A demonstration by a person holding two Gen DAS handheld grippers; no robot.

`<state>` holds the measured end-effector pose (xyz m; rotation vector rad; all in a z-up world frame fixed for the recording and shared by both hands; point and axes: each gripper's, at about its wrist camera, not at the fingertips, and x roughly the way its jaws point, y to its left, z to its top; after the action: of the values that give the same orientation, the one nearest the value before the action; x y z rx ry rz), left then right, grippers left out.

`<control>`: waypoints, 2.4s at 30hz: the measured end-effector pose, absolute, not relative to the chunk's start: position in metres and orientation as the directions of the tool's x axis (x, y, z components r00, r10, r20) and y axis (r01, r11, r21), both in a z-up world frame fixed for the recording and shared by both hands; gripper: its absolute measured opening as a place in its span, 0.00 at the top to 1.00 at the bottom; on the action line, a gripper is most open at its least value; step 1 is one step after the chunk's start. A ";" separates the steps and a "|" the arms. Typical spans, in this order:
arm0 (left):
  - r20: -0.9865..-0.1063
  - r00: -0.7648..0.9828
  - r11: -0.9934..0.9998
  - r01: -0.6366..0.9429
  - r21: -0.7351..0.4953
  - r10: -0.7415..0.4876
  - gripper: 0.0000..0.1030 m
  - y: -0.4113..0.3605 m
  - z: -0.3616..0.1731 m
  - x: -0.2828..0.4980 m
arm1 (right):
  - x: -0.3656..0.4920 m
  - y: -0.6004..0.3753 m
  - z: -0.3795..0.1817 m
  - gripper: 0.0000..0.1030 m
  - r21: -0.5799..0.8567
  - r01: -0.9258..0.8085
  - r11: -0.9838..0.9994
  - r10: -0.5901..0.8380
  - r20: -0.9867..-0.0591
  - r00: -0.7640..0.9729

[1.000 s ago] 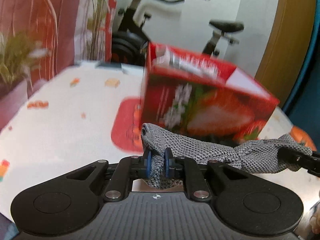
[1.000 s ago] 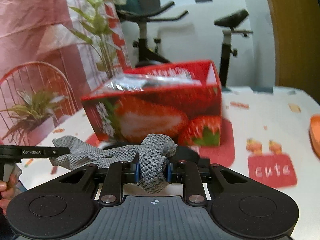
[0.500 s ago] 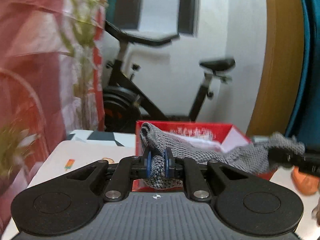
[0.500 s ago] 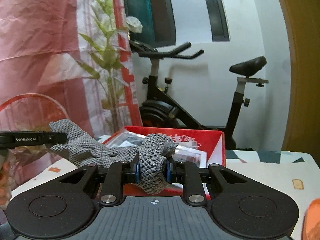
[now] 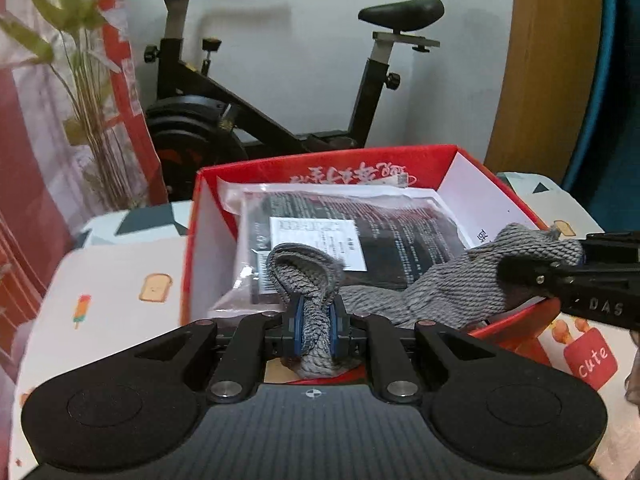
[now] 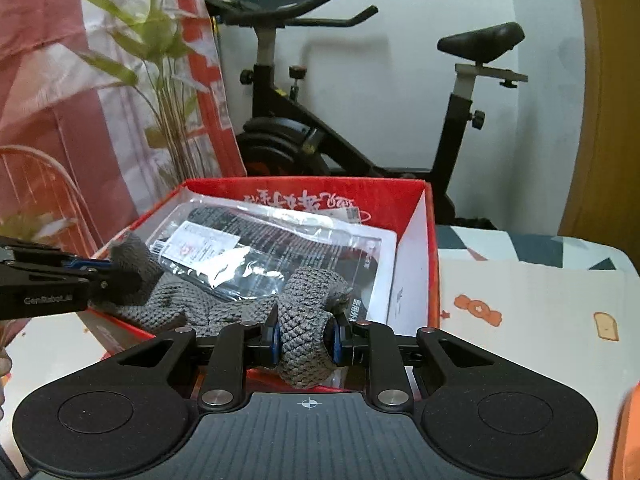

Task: Organize soft objects
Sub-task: 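Lift the grey cloth with both grippers and lower it into the red box, then open both grippers and move them back to the black eye mask, then grasp the black eye mask with the right gripper while the left gripper also grips it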

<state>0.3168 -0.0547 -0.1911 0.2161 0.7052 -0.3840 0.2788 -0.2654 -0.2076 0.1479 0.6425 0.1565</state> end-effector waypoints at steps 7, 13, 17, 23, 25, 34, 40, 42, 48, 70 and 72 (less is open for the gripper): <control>-0.656 0.694 0.915 0.402 0.011 -0.297 0.76 -0.040 -0.203 0.321 | 0.276 -0.258 -0.207 0.73 0.154 -0.083 0.985 0.160 -0.597 0.786; -0.571 0.754 0.925 0.379 -0.023 -0.324 0.31 -0.019 -0.186 0.311 | 0.254 -0.242 -0.202 0.46 -0.074 -0.055 0.996 0.009 -0.516 0.857; -0.496 0.812 0.939 0.345 -0.019 -0.308 0.24 -0.004 -0.171 0.298 | 0.235 -0.243 -0.195 0.34 -0.100 -0.004 0.995 -0.041 -0.441 0.896; -0.417 0.832 0.924 0.378 -0.058 -0.367 0.23 0.008 -0.155 0.264 | 0.200 -0.247 -0.188 0.31 -0.073 0.024 0.997 -0.047 -0.338 0.940; -0.410 0.834 0.923 0.380 -0.062 -0.370 0.22 0.010 -0.160 0.250 | 0.188 -0.252 -0.191 0.28 -0.036 0.023 0.999 -0.033 -0.330 0.943; -0.515 0.784 0.935 0.330 -0.127 -0.347 0.21 0.025 -0.219 0.219 | 0.167 -0.259 -0.238 0.23 0.085 0.055 0.995 -0.014 -0.424 0.906; -0.588 0.736 0.939 0.310 -0.146 -0.335 0.22 0.030 -0.250 0.231 | 0.170 -0.258 -0.278 0.23 0.134 0.073 0.988 0.006 -0.515 0.857; -0.610 0.720 0.940 0.310 -0.146 -0.332 0.22 0.027 -0.259 0.236 | 0.172 -0.255 -0.293 0.24 0.141 0.080 0.987 0.012 -0.554 0.832; -0.660 0.674 0.938 0.311 -0.152 -0.331 0.23 0.020 -0.281 0.253 | 0.183 -0.248 -0.312 0.25 0.156 0.078 0.985 0.037 -0.624 0.780; -0.674 0.621 0.914 0.317 -0.253 -0.401 0.30 0.012 -0.299 0.256 | 0.197 -0.223 -0.317 0.25 0.174 0.006 0.985 0.112 -0.658 0.745; -0.672 0.611 0.907 0.316 -0.277 -0.418 0.34 0.011 -0.299 0.254 | 0.196 -0.223 -0.316 0.31 0.183 0.009 0.983 0.114 -0.653 0.748</control>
<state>0.2538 0.0111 -0.2987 -0.1357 0.8098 -0.4247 0.1955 -0.2233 -0.3158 0.1789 0.7240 0.0578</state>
